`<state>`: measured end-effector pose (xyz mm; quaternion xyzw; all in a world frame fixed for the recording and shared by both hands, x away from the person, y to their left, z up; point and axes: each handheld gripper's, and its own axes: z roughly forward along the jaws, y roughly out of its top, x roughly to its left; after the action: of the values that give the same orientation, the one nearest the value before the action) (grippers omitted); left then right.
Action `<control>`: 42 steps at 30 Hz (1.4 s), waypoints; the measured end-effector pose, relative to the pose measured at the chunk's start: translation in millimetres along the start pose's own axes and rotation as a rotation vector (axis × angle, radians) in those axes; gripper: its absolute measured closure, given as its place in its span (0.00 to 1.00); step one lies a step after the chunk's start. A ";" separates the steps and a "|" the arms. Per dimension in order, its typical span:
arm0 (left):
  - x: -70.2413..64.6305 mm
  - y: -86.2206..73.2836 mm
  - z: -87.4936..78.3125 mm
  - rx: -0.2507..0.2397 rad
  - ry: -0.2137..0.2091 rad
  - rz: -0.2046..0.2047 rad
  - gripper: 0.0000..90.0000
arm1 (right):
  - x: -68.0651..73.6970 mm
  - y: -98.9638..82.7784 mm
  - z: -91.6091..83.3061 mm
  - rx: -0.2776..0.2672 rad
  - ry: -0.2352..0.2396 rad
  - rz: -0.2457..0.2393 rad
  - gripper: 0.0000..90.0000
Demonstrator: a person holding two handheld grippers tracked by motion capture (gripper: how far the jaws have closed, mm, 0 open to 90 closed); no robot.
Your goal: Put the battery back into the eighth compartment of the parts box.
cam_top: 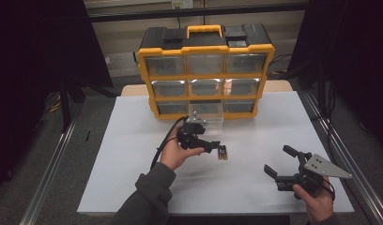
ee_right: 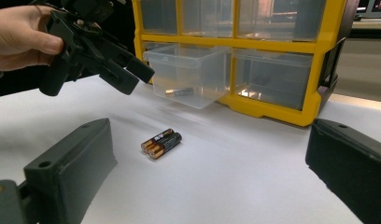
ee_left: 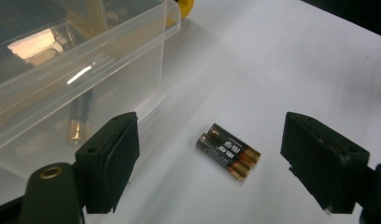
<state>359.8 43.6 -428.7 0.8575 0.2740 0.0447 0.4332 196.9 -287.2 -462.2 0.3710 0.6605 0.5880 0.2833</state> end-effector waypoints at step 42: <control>-15.6 -20.7 48.2 0.104 0.033 -0.009 0.57 | -0.7 0.5 -0.7 -0.009 0.005 -0.009 0.01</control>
<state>352.8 10.9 -472.0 0.8767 0.2871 0.0426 0.3835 196.8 -288.1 -461.7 0.3653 0.6604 0.5906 0.2857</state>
